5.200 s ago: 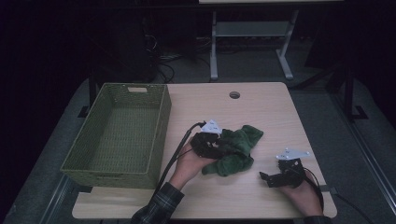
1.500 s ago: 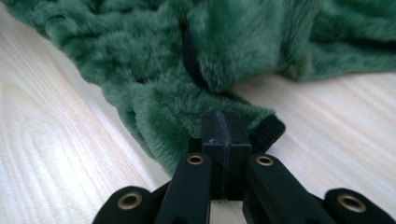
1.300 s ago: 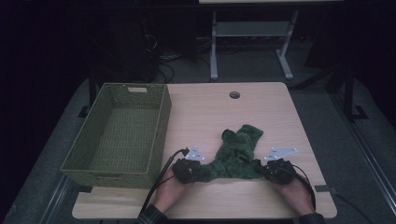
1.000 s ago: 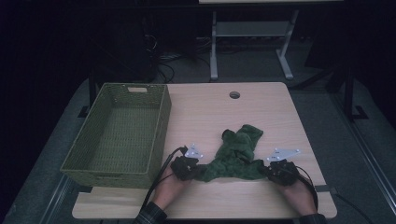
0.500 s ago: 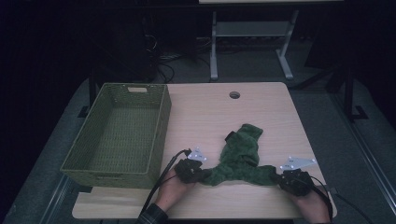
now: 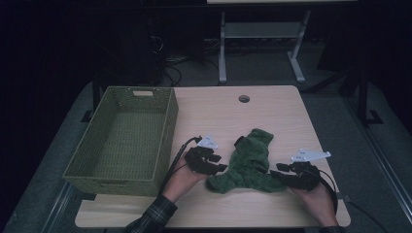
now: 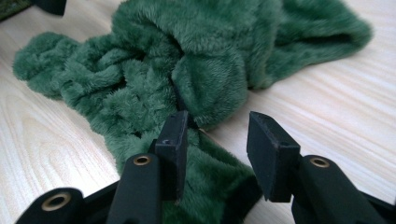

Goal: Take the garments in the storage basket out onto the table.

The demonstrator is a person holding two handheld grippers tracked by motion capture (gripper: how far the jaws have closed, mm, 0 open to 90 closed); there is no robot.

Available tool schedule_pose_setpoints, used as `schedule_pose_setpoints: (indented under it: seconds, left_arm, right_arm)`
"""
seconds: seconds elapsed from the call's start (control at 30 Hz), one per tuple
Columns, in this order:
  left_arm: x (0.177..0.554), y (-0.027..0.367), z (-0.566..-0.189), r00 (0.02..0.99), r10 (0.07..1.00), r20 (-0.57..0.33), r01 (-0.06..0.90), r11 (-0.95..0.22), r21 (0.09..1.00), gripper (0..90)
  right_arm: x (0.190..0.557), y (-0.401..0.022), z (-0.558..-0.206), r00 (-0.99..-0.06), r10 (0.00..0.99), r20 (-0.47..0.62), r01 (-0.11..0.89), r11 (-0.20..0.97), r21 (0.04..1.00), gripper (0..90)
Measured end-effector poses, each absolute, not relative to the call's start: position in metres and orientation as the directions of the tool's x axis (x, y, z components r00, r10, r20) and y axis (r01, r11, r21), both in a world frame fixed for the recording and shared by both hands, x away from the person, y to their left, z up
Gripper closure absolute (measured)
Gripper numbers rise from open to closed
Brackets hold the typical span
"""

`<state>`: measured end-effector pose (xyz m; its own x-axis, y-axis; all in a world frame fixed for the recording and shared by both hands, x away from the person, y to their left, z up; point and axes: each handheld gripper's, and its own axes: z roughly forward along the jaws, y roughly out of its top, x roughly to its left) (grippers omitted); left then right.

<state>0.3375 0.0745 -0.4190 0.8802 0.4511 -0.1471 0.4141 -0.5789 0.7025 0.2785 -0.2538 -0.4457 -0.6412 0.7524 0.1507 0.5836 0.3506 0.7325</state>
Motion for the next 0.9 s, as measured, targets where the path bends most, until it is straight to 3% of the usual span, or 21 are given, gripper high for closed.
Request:
schedule_pose_setpoints:
  seconds: [0.37, 0.63, 0.73, 0.9]
  left_arm:
    - [0.388, 0.044, -0.413, 0.896, 0.423, -0.136, 0.376, -0.558, 0.74, 44.2]
    - [0.413, 0.021, -0.425, 0.899, 0.392, -0.193, 0.395, -0.539, 0.744, 42.5]
    - [0.415, 0.015, -0.429, 0.908, 0.372, -0.194, 0.384, -0.553, 0.739, 50.9]
    - [0.414, 0.017, -0.427, 0.914, 0.363, -0.18, 0.369, -0.563, 0.739, 81.7]
  right_arm:
    - [0.29, -0.237, -0.458, -0.623, 0.758, 0.191, 0.64, 0.354, 0.682, 48.1]
    - [0.298, -0.233, -0.463, -0.624, 0.758, 0.189, 0.643, 0.362, 0.675, 55.9]
    - [0.299, -0.234, -0.462, -0.617, 0.767, 0.178, 0.641, 0.359, 0.678, 62.4]
    - [0.303, -0.236, -0.458, -0.613, 0.777, 0.141, 0.619, 0.361, 0.698, 76.9]
